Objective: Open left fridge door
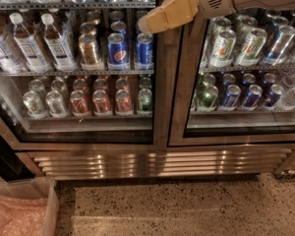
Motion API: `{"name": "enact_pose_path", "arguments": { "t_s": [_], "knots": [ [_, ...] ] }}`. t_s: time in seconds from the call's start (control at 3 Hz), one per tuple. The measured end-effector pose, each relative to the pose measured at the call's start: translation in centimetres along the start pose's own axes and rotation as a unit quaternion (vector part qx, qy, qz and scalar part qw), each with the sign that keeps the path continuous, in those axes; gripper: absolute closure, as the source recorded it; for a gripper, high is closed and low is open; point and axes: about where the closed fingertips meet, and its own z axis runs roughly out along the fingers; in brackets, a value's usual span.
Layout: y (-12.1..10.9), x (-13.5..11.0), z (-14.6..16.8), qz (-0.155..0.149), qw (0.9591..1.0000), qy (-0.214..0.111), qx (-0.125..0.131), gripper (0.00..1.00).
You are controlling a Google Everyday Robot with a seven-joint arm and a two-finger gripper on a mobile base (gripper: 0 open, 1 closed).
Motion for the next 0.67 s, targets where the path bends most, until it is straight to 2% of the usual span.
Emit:
{"name": "enact_pose_path", "arguments": {
  "t_s": [0.67],
  "knots": [
    [0.22,-0.14,0.47,-0.003,1.0,0.0,-0.009,0.0]
  ]
}}
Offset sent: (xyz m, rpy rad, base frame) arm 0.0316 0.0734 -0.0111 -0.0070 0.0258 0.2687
